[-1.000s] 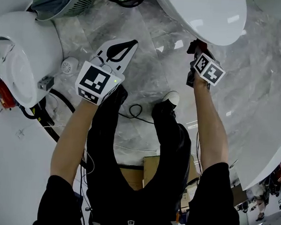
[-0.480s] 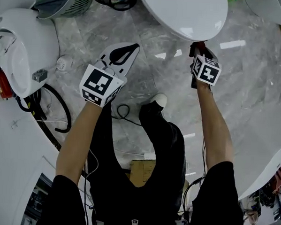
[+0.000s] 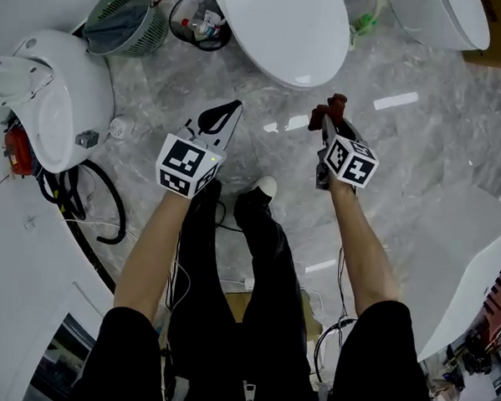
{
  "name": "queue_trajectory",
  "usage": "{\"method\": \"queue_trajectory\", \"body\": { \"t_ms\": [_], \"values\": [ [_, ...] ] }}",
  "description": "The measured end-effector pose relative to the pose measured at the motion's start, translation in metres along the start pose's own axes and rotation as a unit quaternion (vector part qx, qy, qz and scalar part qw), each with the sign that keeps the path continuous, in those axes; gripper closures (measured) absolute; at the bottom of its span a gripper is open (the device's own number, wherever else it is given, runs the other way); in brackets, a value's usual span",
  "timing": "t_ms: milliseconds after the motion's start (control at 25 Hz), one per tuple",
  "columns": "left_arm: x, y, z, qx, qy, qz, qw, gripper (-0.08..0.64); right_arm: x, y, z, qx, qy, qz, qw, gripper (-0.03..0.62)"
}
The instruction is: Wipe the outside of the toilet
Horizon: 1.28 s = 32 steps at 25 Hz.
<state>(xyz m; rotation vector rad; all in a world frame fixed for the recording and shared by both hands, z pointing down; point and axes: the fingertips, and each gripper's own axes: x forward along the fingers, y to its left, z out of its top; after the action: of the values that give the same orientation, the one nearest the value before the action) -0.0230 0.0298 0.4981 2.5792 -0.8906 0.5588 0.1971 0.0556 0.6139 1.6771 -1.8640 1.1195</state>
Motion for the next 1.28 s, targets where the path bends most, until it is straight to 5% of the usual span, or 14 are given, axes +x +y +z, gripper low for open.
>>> {"method": "queue_trajectory", "body": {
  "t_ms": [240,480,840,1080,1280],
  "values": [
    [-0.059,-0.013,0.1,0.013,-0.016,0.01,0.9997,0.56,-0.105,0.056,0.076,0.017,-0.042,0.029,0.999,0.474],
    [-0.101,-0.019,0.196,0.027,-0.05,0.007,0.9984,0.56,-0.192,0.12,0.169,-0.029,-0.11,0.048,0.992,0.474],
    [-0.161,-0.047,0.32,0.065,-0.111,0.005,0.9917,0.56,-0.33,0.193,0.282,-0.106,-0.23,0.056,0.966,0.476],
    [-0.203,-0.055,0.383,0.098,-0.164,-0.001,0.9815,0.56,-0.389,0.233,0.321,-0.124,-0.294,0.061,0.946,0.476],
    [-0.223,-0.053,0.399,0.109,-0.176,-0.002,0.9784,0.56,-0.412,0.256,0.327,-0.137,-0.316,0.063,0.937,0.476]
  ]
}}
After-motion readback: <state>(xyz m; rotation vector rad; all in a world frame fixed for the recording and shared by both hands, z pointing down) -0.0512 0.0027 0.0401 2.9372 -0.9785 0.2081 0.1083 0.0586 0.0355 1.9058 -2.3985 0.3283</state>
